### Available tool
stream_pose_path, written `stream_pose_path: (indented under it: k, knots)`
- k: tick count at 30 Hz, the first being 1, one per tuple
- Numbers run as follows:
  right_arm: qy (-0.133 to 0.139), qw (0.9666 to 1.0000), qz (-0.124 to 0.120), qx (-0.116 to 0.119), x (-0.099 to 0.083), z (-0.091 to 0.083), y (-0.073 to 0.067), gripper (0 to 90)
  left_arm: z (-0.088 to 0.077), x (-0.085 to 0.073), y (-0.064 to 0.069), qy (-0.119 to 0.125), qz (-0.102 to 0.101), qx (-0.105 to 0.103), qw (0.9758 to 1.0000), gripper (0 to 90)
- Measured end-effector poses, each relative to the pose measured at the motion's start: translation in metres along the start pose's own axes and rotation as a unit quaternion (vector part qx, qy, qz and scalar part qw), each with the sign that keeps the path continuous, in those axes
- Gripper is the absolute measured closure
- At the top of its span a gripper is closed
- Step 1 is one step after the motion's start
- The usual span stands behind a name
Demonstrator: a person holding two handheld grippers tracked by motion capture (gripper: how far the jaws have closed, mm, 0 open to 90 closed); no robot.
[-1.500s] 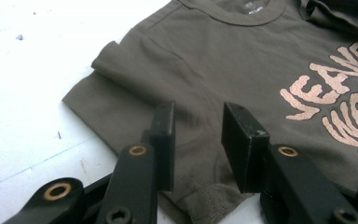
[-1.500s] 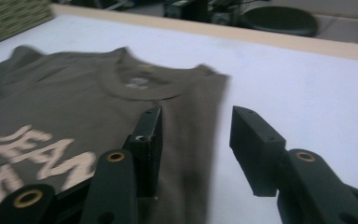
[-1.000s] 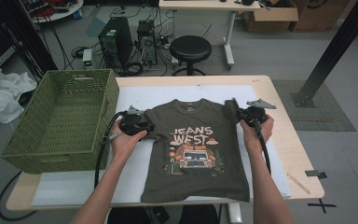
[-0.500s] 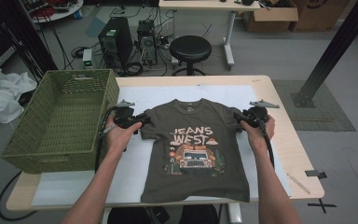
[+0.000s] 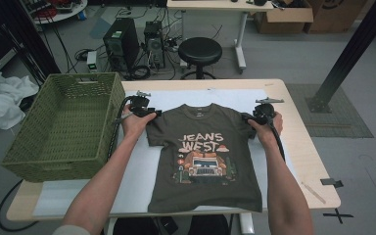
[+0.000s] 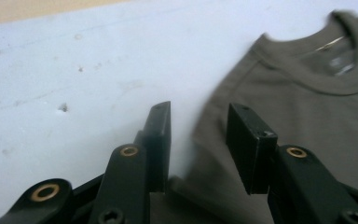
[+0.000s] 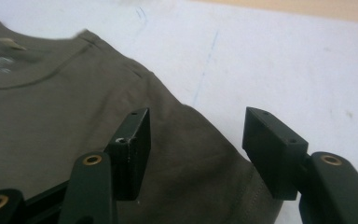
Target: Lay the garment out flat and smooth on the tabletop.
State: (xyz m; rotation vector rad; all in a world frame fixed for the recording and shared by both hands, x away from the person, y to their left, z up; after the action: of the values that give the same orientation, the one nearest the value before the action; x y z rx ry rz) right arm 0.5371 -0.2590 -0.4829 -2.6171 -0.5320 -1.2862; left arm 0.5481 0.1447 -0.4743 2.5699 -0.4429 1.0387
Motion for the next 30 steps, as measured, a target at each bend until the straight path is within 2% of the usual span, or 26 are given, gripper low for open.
stream_pose_path:
  k: [3, 4, 5, 6, 7, 8, 10, 11, 12, 13, 15, 16, 17, 19, 20, 21, 22, 24, 27, 28, 30]
  knots:
    - [-0.022, 0.9998, -0.002, -0.003, -0.003, 0.006, 0.001, 45.2, 0.01, -0.005, -0.004, -0.007, -0.003, -0.009, 0.9999, 61.5]
    - [-0.022, 0.9997, -0.007, -0.006, -0.003, 0.006, 0.0, 50.6, 0.009, -0.005, -0.004, -0.006, 0.002, -0.004, 1.0, 63.5]
    - [-0.019, 0.9998, -0.009, -0.001, -0.003, 0.005, 0.0, 61.6, 0.009, -0.005, -0.004, -0.006, 0.01, -0.002, 0.9999, 65.5]
    - [-0.017, 0.9998, -0.01, 0.006, -0.003, 0.005, -0.001, 66.8, 0.008, -0.006, -0.003, -0.011, 0.02, -0.006, 0.9997, 69.3]
    - [-0.017, 0.9997, -0.008, 0.016, -0.003, 0.005, -0.002, 78.3, 0.008, -0.007, -0.001, -0.016, 0.016, -0.019, 0.9996, 81.2]
    - [-0.017, 0.9994, 0.001, 0.029, -0.003, 0.004, -0.003, 83.7, 0.008, -0.007, 0.0, -0.021, 0.005, -0.033, 0.9992, 87.4]
    - [-0.022, 0.9987, 0.012, 0.045, -0.002, 0.005, -0.005, 88.9, 0.007, -0.005, -0.002, -0.029, -0.004, -0.049, 0.9984, 89.6]
    - [-0.027, 0.9988, 0.008, 0.04, 0.0, 0.004, -0.004, 89.2, 0.006, -0.002, -0.004, -0.022, -0.004, -0.043, 0.9988, 89.7]
    - [-0.022, 0.9993, 0.004, 0.031, 0.002, 0.003, -0.002, 89.2, 0.003, 0.005, -0.007, 0.003, -0.007, -0.033, 0.9994, 89.8]
    - [-0.004, 0.9999, 0.002, 0.015, 0.009, 0.001, 0.001, 89.3, 0.001, 0.01, -0.008, 0.023, -0.012, -0.034, 0.9991, 89.9]
    - [0.028, 0.9996, -0.002, -0.003, 0.019, -0.003, 0.005, 89.1, -0.004, 0.023, -0.009, 0.076, -0.009, -0.029, 0.9966, 89.8]
    - [0.046, 0.9987, -0.01, -0.019, 0.025, -0.006, 0.007, 87.3, -0.006, 0.029, -0.008, 0.1, -0.011, -0.029, 0.9945, 89.7]
    - [0.063, 0.9975, -0.009, -0.033, 0.03, -0.007, 0.01, 82.6, -0.005, 0.031, -0.007, 0.105, -0.013, -0.032, 0.9939, 89.2]
    - [0.063, 0.997, -0.008, -0.044, 0.03, -0.008, 0.014, 69.8, -0.003, 0.031, -0.006, 0.091, -0.023, -0.035, 0.995, 81.0]
    - [0.054, 0.9974, -0.006, -0.048, 0.026, -0.008, 0.016, 63.9, -0.002, 0.029, -0.007, 0.086, -0.03, -0.035, 0.9952, 73.2]
    - [0.045, 0.9977, -0.004, -0.052, 0.023, -0.009, 0.018, 60.2, -0.003, 0.027, -0.01, 0.079, -0.042, -0.032, 0.9954, 70.3]
    - [0.027, 0.998, 0.005, -0.057, 0.017, -0.012, 0.021, 60.0, -0.005, 0.026, -0.011, 0.076, -0.048, -0.029, 0.9956, 66.2]
    - [0.011, 0.998, 0.009, -0.061, 0.012, -0.019, 0.024, 60.1, -0.01, 0.022, -0.013, 0.07, -0.046, -0.019, 0.9963, 65.6]
    - [0.034, 0.9977, 0.04, -0.043, 0.005, -0.036, 0.024, 59.4, -0.02, 0.019, -0.009, 0.056, -0.047, -0.014, 0.9972, 63.0]
    - [0.038, 0.9977, 0.044, -0.034, 0.003, -0.041, 0.022, 57.7, -0.022, 0.019, -0.007, 0.058, -0.044, -0.011, 0.9973, 62.3]
    - [0.047, 0.9978, 0.043, -0.017, -0.001, -0.051, 0.016, 55.8, -0.03, 0.016, 0.0, 0.065, -0.051, -0.009, 0.9966, 62.3]
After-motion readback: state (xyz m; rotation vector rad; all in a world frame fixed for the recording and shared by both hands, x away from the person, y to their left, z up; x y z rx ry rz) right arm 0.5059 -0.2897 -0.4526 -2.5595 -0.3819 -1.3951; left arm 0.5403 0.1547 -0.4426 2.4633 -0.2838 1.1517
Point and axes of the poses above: each handheld gripper's, and its own axes: z roughly forward along the jaws, x roughly out of its top, y roughly to its right, the point moved 6 cm from there along z, roughly forward along the jaws, and after that the axes turned 4 degrees about -z, right-handed, at the moved point
